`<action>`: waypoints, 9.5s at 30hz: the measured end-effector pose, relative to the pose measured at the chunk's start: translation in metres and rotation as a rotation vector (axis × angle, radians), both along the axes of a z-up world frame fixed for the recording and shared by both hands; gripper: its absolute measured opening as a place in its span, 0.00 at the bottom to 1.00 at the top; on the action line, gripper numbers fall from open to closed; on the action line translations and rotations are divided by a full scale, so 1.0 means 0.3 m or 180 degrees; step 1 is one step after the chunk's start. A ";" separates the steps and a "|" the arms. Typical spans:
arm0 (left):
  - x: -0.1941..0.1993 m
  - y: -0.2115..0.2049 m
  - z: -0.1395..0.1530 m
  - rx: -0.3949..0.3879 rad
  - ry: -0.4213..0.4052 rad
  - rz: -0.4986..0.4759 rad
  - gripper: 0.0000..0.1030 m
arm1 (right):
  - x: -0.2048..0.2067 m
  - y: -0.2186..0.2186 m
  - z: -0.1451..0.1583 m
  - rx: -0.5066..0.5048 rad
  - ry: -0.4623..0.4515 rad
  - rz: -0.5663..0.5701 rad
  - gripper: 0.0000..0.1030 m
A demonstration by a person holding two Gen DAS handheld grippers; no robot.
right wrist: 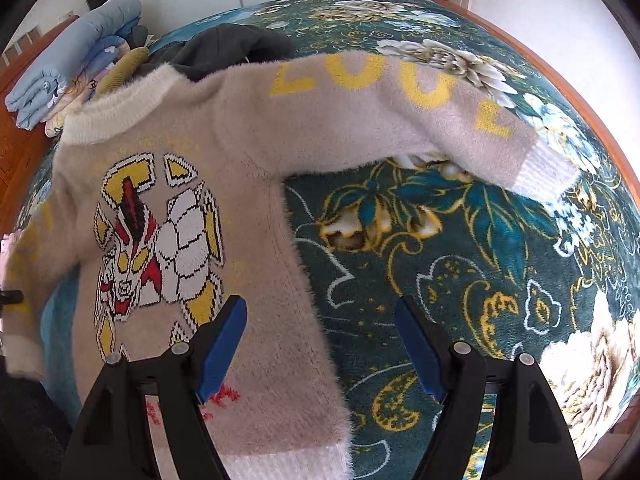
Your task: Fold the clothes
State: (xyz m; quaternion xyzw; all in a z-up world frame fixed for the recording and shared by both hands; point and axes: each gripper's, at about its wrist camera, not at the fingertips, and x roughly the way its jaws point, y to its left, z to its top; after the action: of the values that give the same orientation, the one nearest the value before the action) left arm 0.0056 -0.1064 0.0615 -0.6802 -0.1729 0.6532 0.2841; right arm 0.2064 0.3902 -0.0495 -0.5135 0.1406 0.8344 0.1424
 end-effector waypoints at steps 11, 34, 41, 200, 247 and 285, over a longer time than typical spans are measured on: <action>-0.017 0.414 0.212 0.0615 0.0146 -0.0790 0.09 | 0.002 0.033 -0.031 -0.0127 -0.0013 -0.0061 0.75; -0.083 0.587 0.151 0.0636 0.0422 -0.0234 0.63 | -0.049 -0.022 -0.050 -0.0341 -0.0007 0.0128 0.75; -0.078 0.395 0.038 0.0247 0.0504 0.0152 0.64 | -0.263 -0.097 -0.002 -0.0607 0.0388 0.0420 0.75; 0.222 0.142 -0.098 -0.0246 0.0454 0.0350 0.62 | -0.210 -0.191 0.072 -0.1420 0.0221 0.0322 0.59; 0.525 0.154 -0.283 -0.0605 -0.0709 0.0090 0.19 | 0.120 0.116 -0.206 -0.2285 -0.0051 -0.0223 0.13; 0.235 -0.013 -0.329 0.1151 -0.1331 0.1335 0.32 | -0.094 0.200 0.033 -0.3235 0.0315 -0.0673 0.15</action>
State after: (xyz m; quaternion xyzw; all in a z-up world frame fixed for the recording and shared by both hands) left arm 0.0762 -0.1102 -0.0372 -0.6877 -0.4763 0.5026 0.2180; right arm 0.1782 0.4503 -0.0395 -0.4608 0.5856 0.6652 -0.0482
